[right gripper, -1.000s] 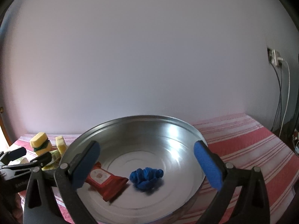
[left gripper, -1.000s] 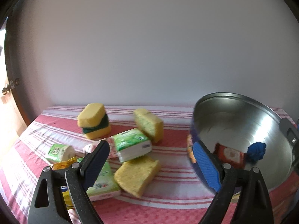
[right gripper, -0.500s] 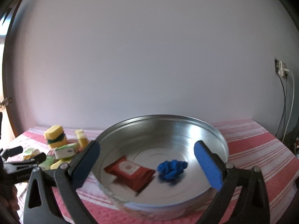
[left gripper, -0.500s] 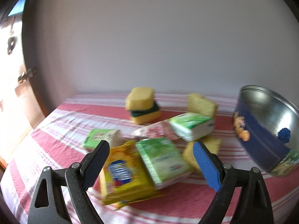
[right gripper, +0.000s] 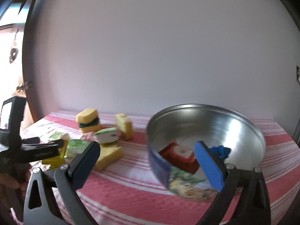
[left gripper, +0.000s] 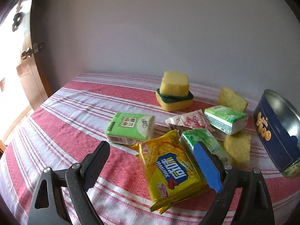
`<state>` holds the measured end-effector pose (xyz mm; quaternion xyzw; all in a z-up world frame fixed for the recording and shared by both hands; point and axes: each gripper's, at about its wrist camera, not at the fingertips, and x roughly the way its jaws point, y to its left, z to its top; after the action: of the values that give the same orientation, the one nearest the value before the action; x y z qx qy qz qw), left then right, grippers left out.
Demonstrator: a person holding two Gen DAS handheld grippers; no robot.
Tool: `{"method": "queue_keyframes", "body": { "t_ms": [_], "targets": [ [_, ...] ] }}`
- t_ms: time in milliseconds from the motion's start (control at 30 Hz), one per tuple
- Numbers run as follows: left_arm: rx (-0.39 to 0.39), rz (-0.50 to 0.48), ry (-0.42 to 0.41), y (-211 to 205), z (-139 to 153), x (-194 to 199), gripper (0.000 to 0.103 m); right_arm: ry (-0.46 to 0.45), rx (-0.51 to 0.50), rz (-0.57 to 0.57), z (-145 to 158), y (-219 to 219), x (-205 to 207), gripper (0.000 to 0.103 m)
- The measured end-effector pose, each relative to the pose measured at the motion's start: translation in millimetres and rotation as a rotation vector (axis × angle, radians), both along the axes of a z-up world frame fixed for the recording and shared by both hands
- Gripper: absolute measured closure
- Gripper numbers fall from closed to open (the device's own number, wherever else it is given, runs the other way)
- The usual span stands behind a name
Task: Organize objects
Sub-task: 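Grasp the yellow cracker packet with left tool while right tool reaches tissue pack, then grasp the green tissue pack with the right tool, lift it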
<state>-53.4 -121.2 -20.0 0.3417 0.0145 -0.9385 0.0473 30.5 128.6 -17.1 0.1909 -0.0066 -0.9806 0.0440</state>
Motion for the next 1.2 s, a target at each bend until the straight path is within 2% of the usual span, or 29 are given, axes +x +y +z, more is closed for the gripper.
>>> {"method": "queue_keyframes", "body": {
  "t_ms": [67,200,300,367,433,467,533,600,733,833,933,1067,1200],
  "targets": [
    [-0.018,-0.001,-0.044,1,-7,-5,0.01,-0.011,-0.01,0.025,-1,-8,0,0.001],
    [0.01,0.012,-0.114,-7,-17,-10,0.01,-0.03,0.001,0.061,-3,-25,1,0.001],
    [0.041,0.001,-0.13,-17,-18,-11,0.01,-0.026,0.014,0.076,-3,-33,3,0.001],
    [0.025,-0.012,-0.117,-20,-17,-9,0.018,-0.03,0.022,0.085,-5,-38,3,0.001],
    [0.043,-0.037,-0.102,-23,-13,-8,0.046,-0.038,0.025,0.091,-6,-41,2,0.001],
    [0.067,-0.049,-0.103,-26,-14,-10,0.051,-0.042,0.026,0.093,-6,-42,1,0.001],
    [0.09,-0.059,-0.106,-31,-14,-11,0.051,-0.053,0.022,0.099,-6,-44,1,0.002],
    [0.068,-0.067,-0.099,-30,-12,-11,0.051,-0.067,0.017,0.113,-7,-47,-1,0.002],
    [0.044,-0.056,-0.075,-34,-8,-8,0.052,-0.106,0.011,0.162,-12,-58,-7,0.013],
    [0.076,-0.024,-0.026,-44,1,-3,0.052,-0.152,0.006,0.198,-17,-69,-19,0.023],
    [0.092,0.015,0.037,-54,10,1,0.052,-0.202,0.001,0.216,-23,-79,-35,0.023],
    [0.046,0.101,0.092,-61,17,4,0.052,-0.272,-0.022,0.237,-32,-98,-61,0.024],
    [0.008,0.121,0.089,-62,16,0,0.052,-0.356,0.005,0.261,-42,-119,-82,0.032]
  ]
}}
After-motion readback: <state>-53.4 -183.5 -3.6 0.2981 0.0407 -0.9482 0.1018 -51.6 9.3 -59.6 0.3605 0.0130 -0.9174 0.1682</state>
